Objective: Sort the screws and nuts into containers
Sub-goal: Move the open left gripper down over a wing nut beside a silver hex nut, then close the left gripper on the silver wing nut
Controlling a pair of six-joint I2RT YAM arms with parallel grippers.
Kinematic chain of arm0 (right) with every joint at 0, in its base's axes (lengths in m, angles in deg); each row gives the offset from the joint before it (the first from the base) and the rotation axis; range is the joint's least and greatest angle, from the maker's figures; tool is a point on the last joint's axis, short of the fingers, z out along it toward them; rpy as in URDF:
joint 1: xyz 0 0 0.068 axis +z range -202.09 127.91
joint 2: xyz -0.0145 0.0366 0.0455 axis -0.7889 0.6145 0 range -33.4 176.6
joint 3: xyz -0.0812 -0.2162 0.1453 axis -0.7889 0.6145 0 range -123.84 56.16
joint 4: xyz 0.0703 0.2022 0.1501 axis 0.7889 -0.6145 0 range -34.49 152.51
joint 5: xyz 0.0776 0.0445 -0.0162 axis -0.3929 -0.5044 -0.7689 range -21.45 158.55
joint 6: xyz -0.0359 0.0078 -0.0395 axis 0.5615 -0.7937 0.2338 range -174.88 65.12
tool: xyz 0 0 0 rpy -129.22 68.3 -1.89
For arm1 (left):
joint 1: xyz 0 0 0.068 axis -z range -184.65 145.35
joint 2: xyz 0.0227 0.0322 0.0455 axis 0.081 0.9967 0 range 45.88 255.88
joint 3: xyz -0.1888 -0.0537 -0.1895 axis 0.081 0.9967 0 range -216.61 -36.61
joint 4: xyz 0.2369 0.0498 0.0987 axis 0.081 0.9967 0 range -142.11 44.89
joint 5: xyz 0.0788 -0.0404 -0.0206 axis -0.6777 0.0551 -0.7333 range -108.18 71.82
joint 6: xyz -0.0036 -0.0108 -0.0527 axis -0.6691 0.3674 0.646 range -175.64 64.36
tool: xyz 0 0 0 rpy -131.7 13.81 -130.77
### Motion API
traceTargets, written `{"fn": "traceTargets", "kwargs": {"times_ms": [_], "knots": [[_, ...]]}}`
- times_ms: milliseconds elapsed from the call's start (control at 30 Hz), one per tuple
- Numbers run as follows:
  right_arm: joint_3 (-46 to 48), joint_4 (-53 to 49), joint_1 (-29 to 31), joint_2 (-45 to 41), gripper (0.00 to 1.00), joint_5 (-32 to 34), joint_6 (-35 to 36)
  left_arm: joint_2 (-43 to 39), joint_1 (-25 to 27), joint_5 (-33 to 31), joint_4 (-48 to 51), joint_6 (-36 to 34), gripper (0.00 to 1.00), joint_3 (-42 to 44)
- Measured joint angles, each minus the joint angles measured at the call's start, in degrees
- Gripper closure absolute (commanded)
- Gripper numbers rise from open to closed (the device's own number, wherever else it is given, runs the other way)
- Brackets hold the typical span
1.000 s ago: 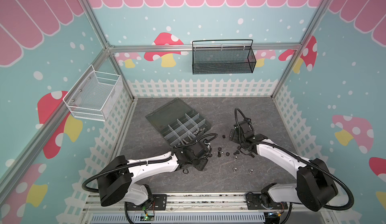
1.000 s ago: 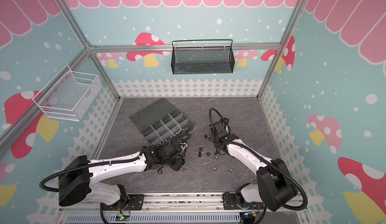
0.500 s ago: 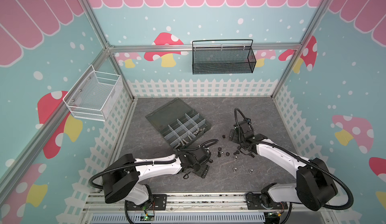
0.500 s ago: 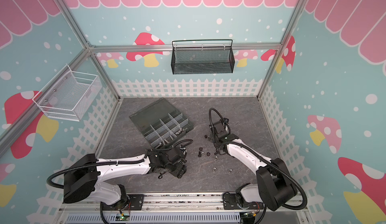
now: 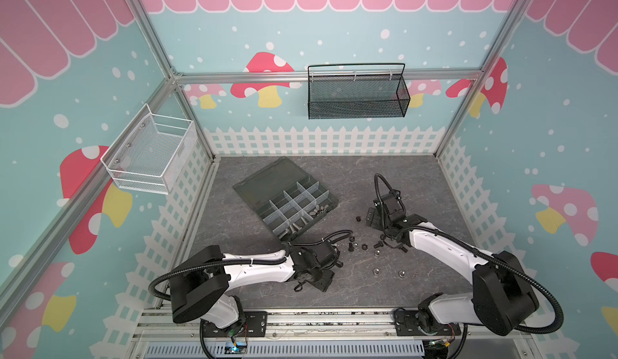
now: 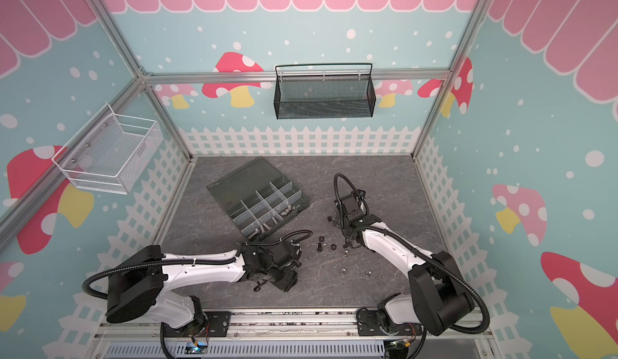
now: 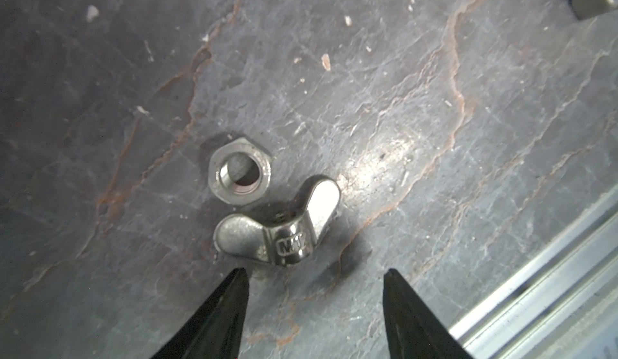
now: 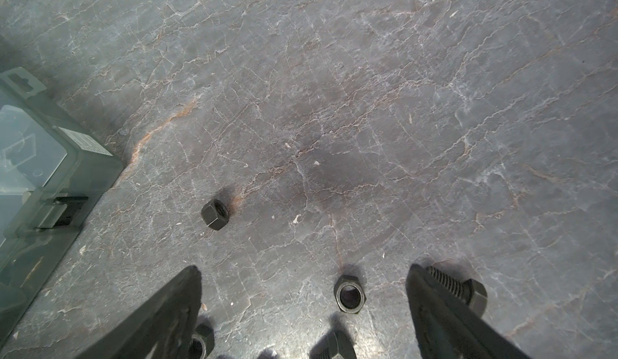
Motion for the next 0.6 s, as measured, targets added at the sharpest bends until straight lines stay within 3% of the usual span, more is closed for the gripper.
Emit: {"fn": "traceTargets", "kwargs": {"times_ms": [600], "knots": [[0.0,0.2,-0.1,0.0,0.03,0.0,0.0,8.0,0.0,-3.0,-0.8,-3.3,0.36,-7.2]]}}
